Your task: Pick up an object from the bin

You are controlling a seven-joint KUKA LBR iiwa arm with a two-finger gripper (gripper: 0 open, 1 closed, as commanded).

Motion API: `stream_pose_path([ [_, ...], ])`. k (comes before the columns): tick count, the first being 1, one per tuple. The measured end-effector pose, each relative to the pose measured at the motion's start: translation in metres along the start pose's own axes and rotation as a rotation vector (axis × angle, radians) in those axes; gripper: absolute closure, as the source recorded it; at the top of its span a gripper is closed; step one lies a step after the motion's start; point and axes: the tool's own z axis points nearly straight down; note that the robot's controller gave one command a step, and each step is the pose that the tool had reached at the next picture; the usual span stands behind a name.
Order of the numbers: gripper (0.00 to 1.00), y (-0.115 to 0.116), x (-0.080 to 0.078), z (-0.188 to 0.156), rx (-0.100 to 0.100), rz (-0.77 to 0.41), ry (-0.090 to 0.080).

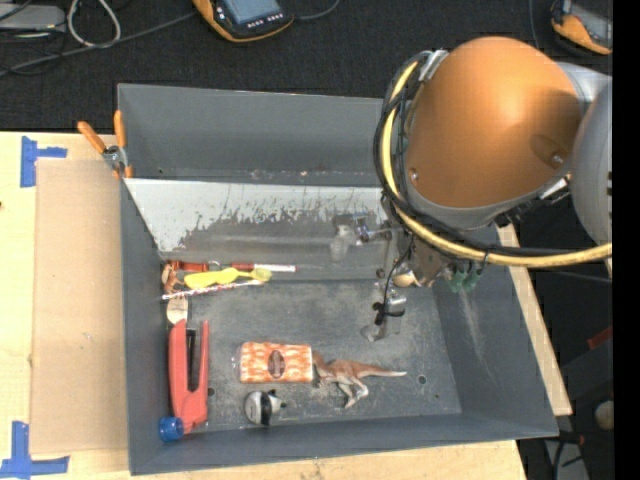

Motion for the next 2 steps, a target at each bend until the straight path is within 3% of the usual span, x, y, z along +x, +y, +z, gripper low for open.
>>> stream_pose_path([
  [1,0.0,0.027,0.029,0.006,0.0,-0.072,-0.002],
  [2,0.0,0.03,0.027,0.061,0.0,-0.094,-0.003],
])
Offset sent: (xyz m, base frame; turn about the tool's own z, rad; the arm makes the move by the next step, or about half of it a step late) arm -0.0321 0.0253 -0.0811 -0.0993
